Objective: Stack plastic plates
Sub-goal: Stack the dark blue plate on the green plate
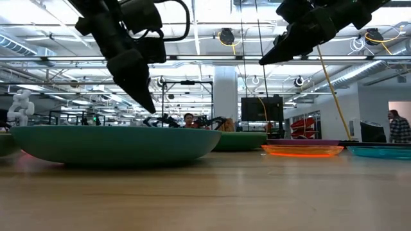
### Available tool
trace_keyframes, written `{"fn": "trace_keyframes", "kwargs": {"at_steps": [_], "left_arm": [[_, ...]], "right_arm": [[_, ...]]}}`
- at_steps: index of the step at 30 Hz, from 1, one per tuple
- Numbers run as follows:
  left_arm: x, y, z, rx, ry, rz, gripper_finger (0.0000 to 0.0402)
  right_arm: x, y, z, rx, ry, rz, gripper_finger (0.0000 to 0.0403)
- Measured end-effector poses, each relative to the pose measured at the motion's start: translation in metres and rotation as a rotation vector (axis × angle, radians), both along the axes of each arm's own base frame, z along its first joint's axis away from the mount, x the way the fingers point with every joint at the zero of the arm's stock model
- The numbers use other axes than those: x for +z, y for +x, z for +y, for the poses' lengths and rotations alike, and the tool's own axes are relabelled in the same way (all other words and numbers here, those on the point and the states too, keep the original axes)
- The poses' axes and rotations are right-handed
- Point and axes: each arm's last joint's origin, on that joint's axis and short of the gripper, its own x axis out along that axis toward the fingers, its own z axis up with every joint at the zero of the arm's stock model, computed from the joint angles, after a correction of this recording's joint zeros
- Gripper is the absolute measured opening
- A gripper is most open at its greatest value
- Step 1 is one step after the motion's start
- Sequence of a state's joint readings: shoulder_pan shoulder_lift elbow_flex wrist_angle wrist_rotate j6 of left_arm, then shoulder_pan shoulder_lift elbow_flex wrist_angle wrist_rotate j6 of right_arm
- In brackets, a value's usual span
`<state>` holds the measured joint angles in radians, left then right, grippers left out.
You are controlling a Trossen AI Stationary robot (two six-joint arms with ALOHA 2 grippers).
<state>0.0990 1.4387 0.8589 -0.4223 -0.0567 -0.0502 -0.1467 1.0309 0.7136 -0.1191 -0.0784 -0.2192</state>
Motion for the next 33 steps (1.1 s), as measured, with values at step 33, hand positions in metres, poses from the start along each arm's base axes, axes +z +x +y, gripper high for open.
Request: {"fn": "trace_keyframes", "kwargs": {"at_steps": [33], "left_arm": [[-0.049,0.01,0.006,0.02,0.037,0.22,0.0232]], "right_arm": [[-0.002,-0.001,0.0,-0.024,0.047,0.021,0.0164]]}}
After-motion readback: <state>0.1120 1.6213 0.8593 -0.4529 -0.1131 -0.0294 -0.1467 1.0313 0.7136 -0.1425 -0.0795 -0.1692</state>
